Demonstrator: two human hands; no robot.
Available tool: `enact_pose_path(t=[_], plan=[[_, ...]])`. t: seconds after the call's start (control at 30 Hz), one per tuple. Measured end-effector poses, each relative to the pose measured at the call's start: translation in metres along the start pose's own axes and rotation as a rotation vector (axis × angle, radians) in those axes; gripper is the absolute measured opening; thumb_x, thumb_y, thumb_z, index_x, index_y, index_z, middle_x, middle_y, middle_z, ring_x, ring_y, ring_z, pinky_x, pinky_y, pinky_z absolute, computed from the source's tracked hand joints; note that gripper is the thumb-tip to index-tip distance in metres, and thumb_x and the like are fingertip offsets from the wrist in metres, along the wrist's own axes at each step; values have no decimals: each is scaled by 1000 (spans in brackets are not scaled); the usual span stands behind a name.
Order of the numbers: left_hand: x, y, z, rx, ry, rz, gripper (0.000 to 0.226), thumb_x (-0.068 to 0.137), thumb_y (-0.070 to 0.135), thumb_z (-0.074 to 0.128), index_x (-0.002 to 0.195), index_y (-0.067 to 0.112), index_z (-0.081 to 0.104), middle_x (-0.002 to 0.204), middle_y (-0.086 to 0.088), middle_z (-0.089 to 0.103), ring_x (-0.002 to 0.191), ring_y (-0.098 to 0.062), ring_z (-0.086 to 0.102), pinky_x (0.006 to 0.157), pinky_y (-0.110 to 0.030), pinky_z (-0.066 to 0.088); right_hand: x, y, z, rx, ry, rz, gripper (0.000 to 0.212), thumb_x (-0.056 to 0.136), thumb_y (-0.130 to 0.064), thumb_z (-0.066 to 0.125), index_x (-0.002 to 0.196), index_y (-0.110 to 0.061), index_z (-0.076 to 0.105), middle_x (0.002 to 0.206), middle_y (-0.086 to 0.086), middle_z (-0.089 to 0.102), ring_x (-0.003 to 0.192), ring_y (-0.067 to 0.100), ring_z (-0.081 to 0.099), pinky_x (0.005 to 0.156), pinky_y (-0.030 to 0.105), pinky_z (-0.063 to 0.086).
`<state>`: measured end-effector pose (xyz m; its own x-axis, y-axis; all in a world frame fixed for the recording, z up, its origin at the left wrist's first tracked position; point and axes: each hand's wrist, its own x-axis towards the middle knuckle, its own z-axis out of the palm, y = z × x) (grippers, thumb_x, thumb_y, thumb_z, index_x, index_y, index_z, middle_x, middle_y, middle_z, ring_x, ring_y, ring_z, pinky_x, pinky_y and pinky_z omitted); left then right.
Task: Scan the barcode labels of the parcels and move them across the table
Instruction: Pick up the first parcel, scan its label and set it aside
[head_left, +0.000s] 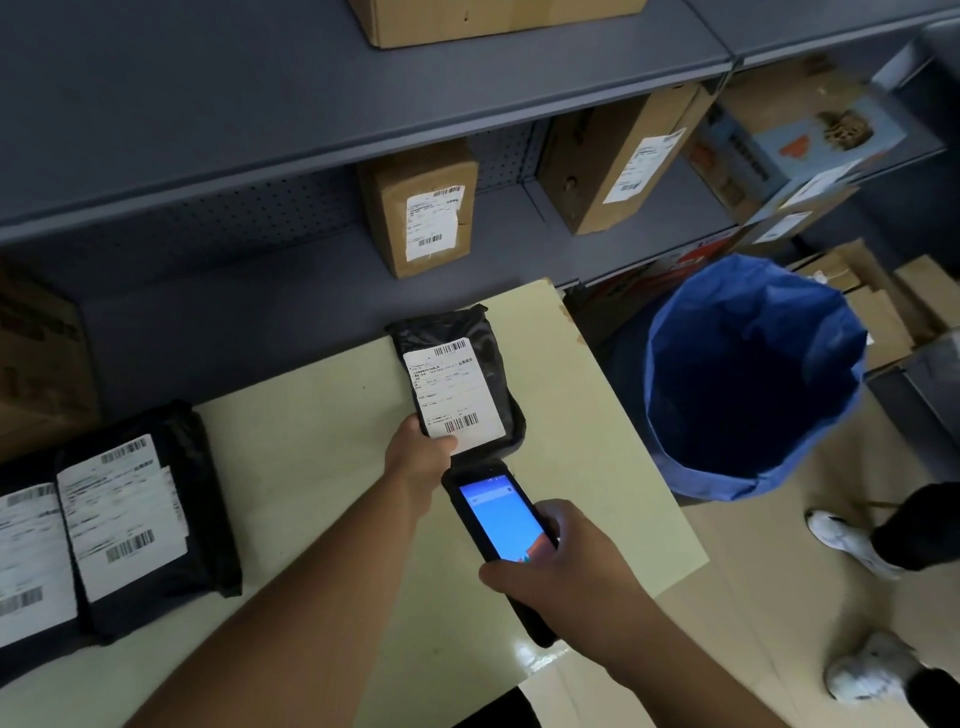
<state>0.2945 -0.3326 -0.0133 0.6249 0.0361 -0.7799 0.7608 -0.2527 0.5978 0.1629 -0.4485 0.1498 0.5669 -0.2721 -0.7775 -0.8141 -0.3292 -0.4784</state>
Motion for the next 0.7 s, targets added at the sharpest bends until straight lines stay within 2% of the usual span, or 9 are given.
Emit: enact_pose_path(t=[0.2,0.33,0.4,0.47,0.53,0.6,0.67,0.7], plan=[[1,4,1,63,-72,3,29,95,13,67,120,27,66,114,5,74,103,-22,73,93,-46,62,1,5,6,-7,20,-3,38,77,-30,83,105,-25,58,83,-5,60,53,6,53,51,14,46],[1,3,-8,23,-143,-26,33,93,13,71,118,32,62,117,5,75,106,-23,74,95,-48,61,0,3,14,-5,23,-15,37,77,-30,83,104,-25,59,81,-6,61,52,6,55,57,20,49],[-6,3,-15,11,-189,-36,35,93,9,70,119,31,61,116,3,75,106,-23,74,94,-45,61,-2,1,18,-2,17,-24,38,76,-29,84,105,-25,59,83,-5,63,55,8,57,59,23,51],[-12,0,-26,-14,-251,-42,32,90,5,69,115,24,65,112,1,76,102,-21,75,86,-36,61,-6,-2,24,3,6,-39,39,75,-29,84,105,-24,60,86,-3,64,59,11,57,60,26,52],[-23,-4,-40,-37,-359,-44,32,79,10,71,110,12,70,103,-3,78,91,-19,73,76,-30,54,-9,-5,30,8,-7,-55,39,74,-28,84,105,-24,60,86,-2,65,57,12,57,59,28,52],[-31,-9,-52,-93,-374,-110,23,74,18,70,95,9,63,87,-5,68,77,-19,63,69,-28,46,-12,-8,37,3,-16,-65,39,74,-28,84,105,-25,60,87,2,67,56,11,57,59,28,52],[-33,-20,-66,-111,-301,-162,14,83,23,67,81,12,59,77,-12,62,71,-20,51,75,-30,46,-17,-13,46,-21,-28,-80,39,75,-29,84,104,-27,59,91,3,68,58,10,59,60,27,52],[-35,-27,-76,-81,-277,-154,31,88,24,64,81,4,41,80,-22,65,72,-20,50,87,-34,48,-19,-16,52,-37,-36,-92,39,75,-30,84,104,-28,58,94,4,70,60,10,59,61,26,52]])
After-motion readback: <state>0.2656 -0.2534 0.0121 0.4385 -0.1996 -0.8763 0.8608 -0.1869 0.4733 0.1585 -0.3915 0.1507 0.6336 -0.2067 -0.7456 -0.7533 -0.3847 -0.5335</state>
